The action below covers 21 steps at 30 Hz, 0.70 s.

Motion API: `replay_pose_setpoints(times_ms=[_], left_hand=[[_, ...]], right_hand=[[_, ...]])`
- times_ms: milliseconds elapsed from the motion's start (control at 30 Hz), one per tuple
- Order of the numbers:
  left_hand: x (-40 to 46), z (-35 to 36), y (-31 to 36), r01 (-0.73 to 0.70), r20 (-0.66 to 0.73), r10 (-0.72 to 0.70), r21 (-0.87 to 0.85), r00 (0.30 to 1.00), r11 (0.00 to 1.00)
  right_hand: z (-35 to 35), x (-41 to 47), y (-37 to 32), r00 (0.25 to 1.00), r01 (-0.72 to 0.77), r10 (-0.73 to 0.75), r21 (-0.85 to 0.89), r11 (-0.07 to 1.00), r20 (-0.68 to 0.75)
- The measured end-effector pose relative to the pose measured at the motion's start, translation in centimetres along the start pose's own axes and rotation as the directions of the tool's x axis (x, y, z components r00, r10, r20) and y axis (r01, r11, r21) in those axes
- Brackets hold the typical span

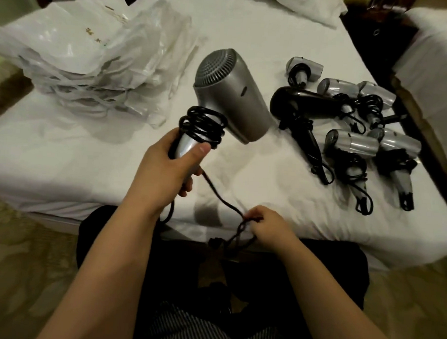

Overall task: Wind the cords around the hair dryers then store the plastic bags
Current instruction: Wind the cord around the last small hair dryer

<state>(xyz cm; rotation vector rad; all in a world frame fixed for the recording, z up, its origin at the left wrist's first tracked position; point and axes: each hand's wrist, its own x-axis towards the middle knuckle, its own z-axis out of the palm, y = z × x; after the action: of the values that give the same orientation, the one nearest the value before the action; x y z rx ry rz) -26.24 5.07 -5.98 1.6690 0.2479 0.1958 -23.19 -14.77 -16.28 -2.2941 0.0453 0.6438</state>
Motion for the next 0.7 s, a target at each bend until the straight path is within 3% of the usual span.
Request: replay_pose_setpoints(times_ms=[67,167,300,400,500,600,700], left_hand=[[0.1,-0.7,-0.2,0.009,-0.044,-0.008,0.006,0.999,1.0],[0.2,-1.5,-0.1,-0.001,-0.094,0.003,0.023,0.996,1.0],[-0.1,-1.8,0.3,0.019,-0.066,-0.02,-0.014,0.998,1.0],[-0.5,-1.4,0.5,0.05,0.016,-0.05,-0.027,0.999,0.998],[-0.9,-0.6,0.9,0.059,0.103,-0.056,-0.027,0.993,0.998],[-1.3,-0.2,1.3,0.035,0.169,-0.03,-0.027,0.985,0.999],[-1.3,-0.3,1.5,0.033,0.168,-0.028,-0.028,0.985,0.999]], right_hand=[[0.4,-0.5,1.8,0.999,-0.028,0.031,0.113,0.993,-0.027],[0.7,-1.8,4.2,0.985,-0.169,0.136,0.392,0.904,0.11],[0.1,-1.6,6.1,0.965,-0.232,0.259,0.344,0.91,-0.033],[-0.2,-1.2,2.3,0.969,-0.012,0.117,0.432,0.902,-0.218],[-0.5,-2.2,-3.9,0.946,0.298,-0.184,0.488,0.821,-0.268],[-0.1,-3.1,-8.2,0.883,0.448,-0.466,0.396,0.802,-0.056],[0.9,-2.8,-8.8,0.888,0.387,-0.444,0.327,0.862,0.118]])
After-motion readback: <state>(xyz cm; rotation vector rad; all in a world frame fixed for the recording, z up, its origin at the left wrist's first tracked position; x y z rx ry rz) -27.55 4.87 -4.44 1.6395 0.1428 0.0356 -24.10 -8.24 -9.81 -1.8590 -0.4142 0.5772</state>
